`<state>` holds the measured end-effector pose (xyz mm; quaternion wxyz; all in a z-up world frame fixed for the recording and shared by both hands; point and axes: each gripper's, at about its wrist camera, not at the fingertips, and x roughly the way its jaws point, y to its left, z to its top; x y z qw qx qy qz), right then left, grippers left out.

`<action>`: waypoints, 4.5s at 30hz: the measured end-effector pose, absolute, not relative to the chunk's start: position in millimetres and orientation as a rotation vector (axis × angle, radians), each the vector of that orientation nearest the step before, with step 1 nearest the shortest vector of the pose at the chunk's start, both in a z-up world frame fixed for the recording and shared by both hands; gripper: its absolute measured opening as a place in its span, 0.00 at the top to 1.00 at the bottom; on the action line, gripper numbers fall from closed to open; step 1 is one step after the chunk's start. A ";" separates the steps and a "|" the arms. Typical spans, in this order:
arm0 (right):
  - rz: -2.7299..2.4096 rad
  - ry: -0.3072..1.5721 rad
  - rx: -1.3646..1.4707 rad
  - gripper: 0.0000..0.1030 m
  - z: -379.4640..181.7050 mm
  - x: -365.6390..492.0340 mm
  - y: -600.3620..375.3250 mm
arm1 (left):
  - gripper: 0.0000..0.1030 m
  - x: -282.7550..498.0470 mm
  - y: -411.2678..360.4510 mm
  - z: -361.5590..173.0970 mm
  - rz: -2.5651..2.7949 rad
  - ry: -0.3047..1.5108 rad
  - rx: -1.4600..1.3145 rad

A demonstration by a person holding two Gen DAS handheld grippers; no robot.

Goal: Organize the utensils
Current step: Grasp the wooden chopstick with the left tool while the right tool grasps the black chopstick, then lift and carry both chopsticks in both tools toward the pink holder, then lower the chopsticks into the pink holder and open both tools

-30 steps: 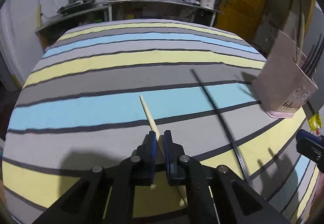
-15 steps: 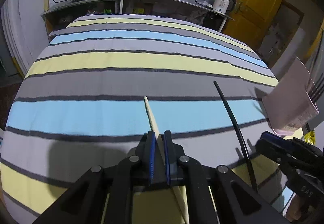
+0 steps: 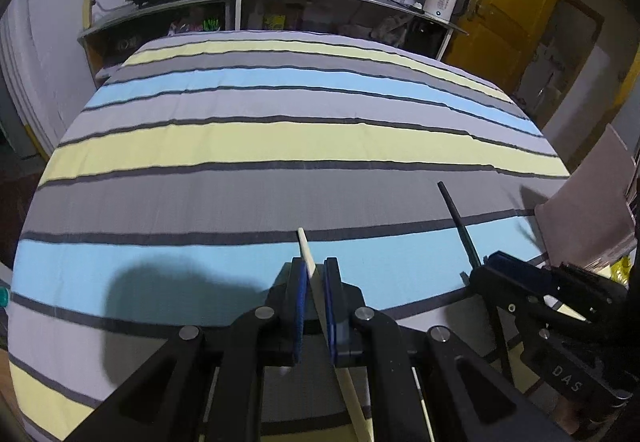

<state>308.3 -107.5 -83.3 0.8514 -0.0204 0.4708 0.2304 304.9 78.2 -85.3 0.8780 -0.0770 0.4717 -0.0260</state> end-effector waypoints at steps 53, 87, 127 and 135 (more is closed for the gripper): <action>0.520 0.709 0.089 0.95 61.0 219.7 -174.3 | 0.95 207.1 40.9 73.4 -0.235 0.744 -0.182; 0.315 0.526 0.178 0.95 127.1 207.4 -294.6 | 0.95 229.2 -85.9 166.3 -0.506 0.619 -0.130; 0.229 0.579 0.175 0.95 73.3 265.7 -297.2 | 0.95 326.8 -135.2 90.7 -0.534 0.700 -0.107; 0.229 0.613 0.176 0.95 60.5 268.0 -294.7 | 0.95 328.3 -135.2 75.4 -0.523 0.742 -0.099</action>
